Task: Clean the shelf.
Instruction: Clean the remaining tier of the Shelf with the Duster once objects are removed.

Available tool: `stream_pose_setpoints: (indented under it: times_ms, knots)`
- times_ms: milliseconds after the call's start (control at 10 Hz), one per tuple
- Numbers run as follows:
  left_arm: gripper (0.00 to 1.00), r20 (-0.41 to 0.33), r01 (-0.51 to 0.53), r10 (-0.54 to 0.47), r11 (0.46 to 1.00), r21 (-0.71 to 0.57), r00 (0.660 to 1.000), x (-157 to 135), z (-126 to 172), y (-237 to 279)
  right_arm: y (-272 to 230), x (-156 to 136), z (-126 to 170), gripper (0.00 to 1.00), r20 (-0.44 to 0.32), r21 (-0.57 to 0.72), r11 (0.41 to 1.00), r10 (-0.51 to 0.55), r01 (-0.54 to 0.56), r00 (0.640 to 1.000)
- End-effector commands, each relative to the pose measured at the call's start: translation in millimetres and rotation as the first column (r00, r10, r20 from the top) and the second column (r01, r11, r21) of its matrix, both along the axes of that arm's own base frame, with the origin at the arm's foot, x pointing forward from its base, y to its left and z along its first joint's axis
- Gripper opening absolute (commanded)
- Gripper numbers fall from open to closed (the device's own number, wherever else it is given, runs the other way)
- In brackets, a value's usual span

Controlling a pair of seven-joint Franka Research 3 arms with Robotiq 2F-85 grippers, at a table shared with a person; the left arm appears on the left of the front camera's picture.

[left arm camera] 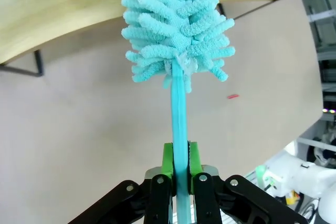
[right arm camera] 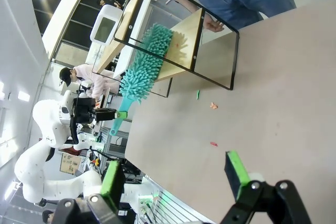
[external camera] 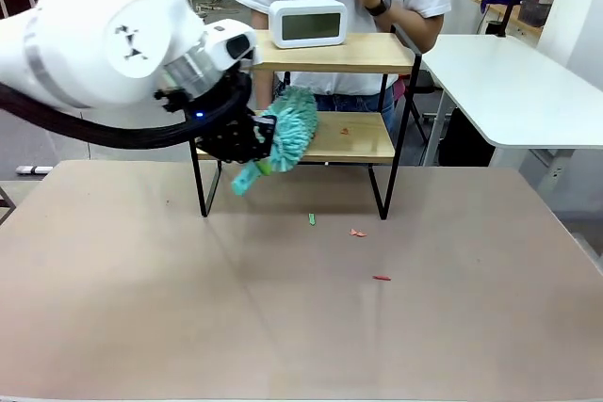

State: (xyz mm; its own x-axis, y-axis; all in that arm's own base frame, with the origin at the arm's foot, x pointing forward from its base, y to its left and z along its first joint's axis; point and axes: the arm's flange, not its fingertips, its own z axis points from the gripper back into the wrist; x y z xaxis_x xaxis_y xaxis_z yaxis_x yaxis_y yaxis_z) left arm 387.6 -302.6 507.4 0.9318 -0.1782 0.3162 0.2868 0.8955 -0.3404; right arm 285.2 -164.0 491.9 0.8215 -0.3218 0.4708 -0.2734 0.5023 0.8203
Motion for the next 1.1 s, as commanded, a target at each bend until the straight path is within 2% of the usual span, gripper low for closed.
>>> stream_pose_setpoints:
  times_ms: [0,200,300,400,500,600,700,800,900,1000]
  knots:
    - [0.12,-0.017,0.028,-0.029,0.999,-0.043,0.999,3.1,1.2,-28.2,0.5,2.8,0.0,1.00,0.036,0.006,1.000,0.001,-0.001,0.999]
    - [0.12,-0.017,0.132,-0.133,0.990,-0.056,0.991,-10.2,5.3,-42.5,0.5,2.8,0.0,1.00,0.036,0.006,1.000,0.001,-0.001,0.999]
    - [0.12,-0.022,0.219,-0.221,0.975,-0.041,0.975,-19.4,7.9,-36.3,0.5,2.8,0.0,1.00,0.036,0.006,1.000,0.001,-0.001,0.999]
    - [0.12,-0.064,0.332,-0.333,0.943,-0.031,0.941,-29.1,11.2,-23.1,0.5,2.8,0.0,1.00,0.036,0.006,1.000,0.001,-0.001,0.999]
    - [0.12,-0.121,0.493,-0.496,0.868,-0.055,0.860,-42.7,15.9,-4.9,0.5,2.8,0.0,1.00,0.036,0.006,1.000,0.001,-0.001,0.999]
    - [0.12,-0.158,0.628,-0.645,0.764,-0.148,0.747,-60.3,26.7,17.3,0.5,2.8,0.0,1.00,0.036,0.006,1.000,0.001,-0.001,0.999]
    - [0.12,-0.146,0.661,-0.684,0.729,-0.175,0.715,-73.4,35.2,35.3,0.5,2.8,0.0,1.00,0.036,0.006,1.000,0.001,-0.001,0.999]
    - [0.12,-0.126,0.650,-0.666,0.745,-0.151,0.735,-81.3,38.9,52.1,0.5,2.8,0.0,1.00,0.036,0.006,1.000,0.001,-0.001,0.999]
    - [0.12,-0.145,0.643,-0.662,0.749,-0.161,0.735,-87.6,41.0,66.8,0.5,2.8,0.0,1.00,0.036,0.006,1.000,0.001,-0.001,0.999]
    - [0.12,-0.133,0.630,-0.648,0.761,-0.157,0.750,-92.5,43.0,78.2,0.5,2.8,0.0,1.00,0.036,0.006,1.000,0.001,-0.001,0.999]
